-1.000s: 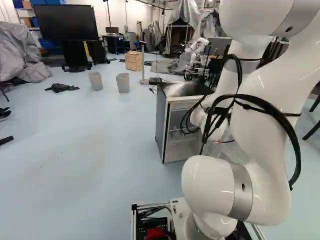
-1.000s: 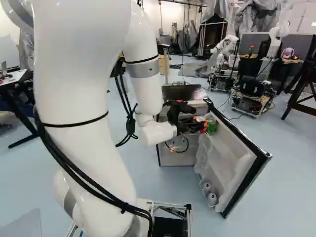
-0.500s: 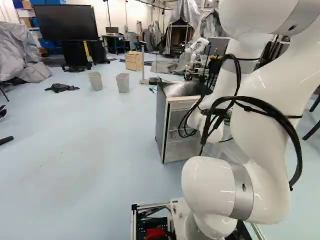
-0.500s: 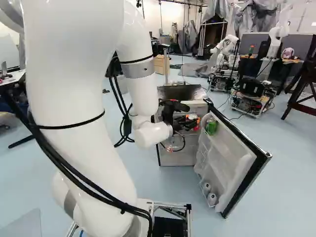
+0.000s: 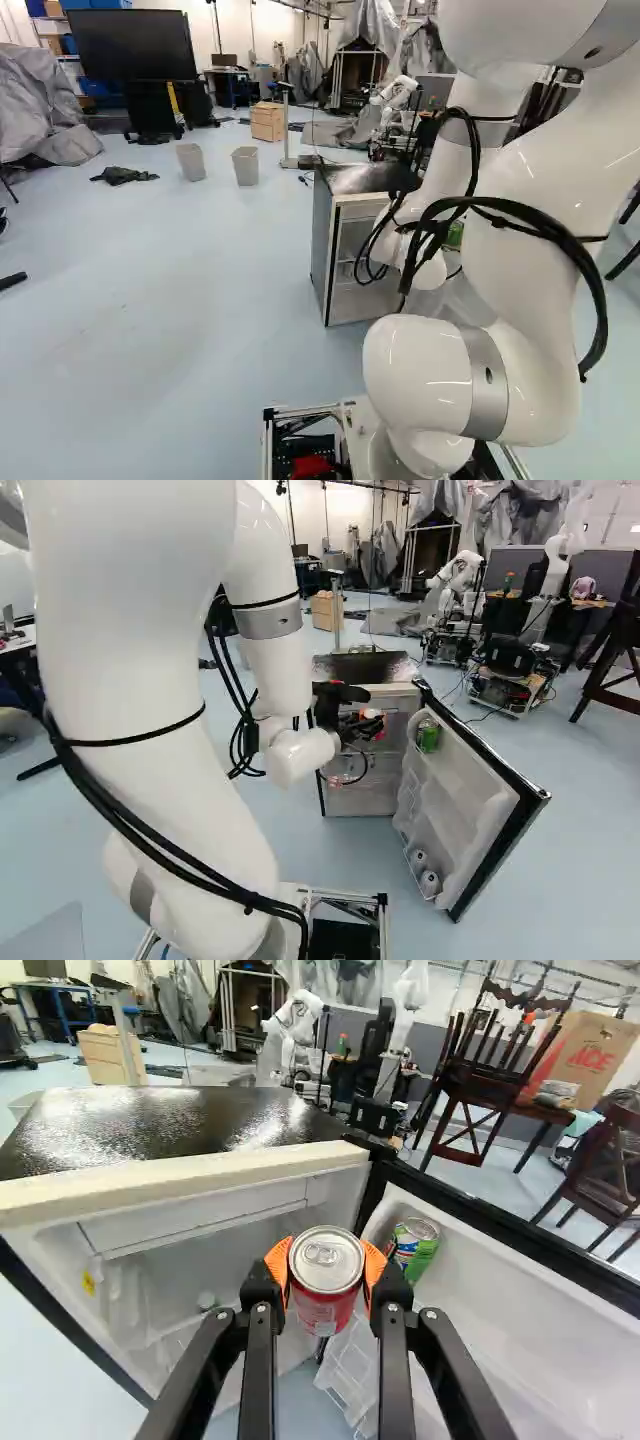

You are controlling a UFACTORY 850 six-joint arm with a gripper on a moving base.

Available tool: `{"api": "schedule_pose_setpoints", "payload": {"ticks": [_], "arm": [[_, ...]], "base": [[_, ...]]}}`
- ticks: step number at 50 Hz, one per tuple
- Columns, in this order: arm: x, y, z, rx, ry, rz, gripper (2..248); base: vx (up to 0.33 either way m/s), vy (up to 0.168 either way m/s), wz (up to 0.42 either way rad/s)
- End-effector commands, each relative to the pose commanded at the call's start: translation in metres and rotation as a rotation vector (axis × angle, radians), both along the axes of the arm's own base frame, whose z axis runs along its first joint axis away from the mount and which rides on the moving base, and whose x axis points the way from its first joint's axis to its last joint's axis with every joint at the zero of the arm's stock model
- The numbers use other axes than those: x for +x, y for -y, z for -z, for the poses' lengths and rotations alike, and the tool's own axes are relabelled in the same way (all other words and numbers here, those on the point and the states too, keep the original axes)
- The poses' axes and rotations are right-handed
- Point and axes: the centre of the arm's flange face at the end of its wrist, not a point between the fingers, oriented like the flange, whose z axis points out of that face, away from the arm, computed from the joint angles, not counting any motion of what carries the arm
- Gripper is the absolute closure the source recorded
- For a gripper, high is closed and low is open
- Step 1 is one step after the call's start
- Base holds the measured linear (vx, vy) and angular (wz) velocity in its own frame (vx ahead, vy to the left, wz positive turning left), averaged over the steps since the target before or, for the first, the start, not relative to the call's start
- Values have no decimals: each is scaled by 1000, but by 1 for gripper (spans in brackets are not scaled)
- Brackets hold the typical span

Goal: Grab a drink from the fridge

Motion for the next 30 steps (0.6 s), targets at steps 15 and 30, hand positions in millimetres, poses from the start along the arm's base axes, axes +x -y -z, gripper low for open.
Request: {"api": "schedule_pose_setpoints", "payload": {"ticks": [15, 30], "arm": [[-1, -12, -6, -5, 5, -74, 155], [-4, -19, -15, 2, -3, -112, 155]], "base": [[0, 0, 0], [0, 0, 0]]}}
